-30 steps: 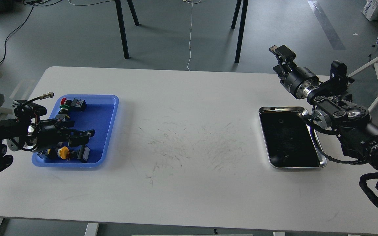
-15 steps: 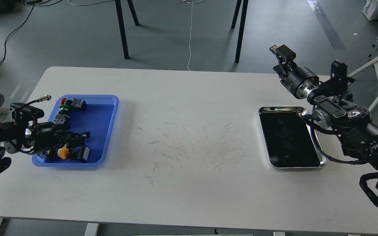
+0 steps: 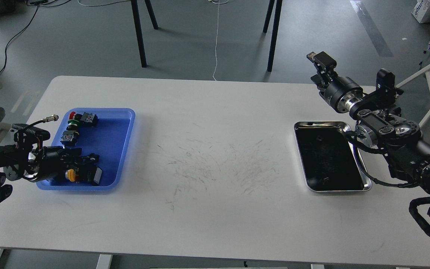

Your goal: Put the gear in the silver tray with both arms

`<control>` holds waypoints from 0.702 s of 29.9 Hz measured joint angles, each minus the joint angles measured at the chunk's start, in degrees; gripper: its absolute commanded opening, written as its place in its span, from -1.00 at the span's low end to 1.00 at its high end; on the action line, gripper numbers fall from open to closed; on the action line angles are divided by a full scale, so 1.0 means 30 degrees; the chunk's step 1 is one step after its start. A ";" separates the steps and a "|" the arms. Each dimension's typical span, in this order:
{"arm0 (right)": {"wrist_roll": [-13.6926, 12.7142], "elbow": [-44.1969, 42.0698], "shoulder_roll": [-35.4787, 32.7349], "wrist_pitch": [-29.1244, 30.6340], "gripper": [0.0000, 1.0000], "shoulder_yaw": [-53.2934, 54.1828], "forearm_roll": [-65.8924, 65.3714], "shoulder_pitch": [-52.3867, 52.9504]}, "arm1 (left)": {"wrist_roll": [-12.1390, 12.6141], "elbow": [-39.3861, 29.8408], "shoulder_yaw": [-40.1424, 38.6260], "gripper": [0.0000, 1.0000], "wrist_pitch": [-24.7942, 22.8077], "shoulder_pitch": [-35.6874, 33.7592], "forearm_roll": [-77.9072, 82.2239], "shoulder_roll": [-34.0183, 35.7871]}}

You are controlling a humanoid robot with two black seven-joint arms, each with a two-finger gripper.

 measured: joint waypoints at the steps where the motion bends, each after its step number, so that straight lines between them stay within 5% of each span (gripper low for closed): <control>1: 0.0000 0.0000 0.0000 0.0000 0.68 0.0000 0.0000 -0.0006 | 0.0000 0.0009 0.0000 0.22 0.0003 0.0024 -0.0001 -0.0012; 21: 0.0000 0.0000 0.0000 0.0001 0.68 0.0000 -0.0012 -0.0044 | 0.0001 0.0232 -0.0032 -0.12 -0.0039 -0.0016 -0.0068 -0.0255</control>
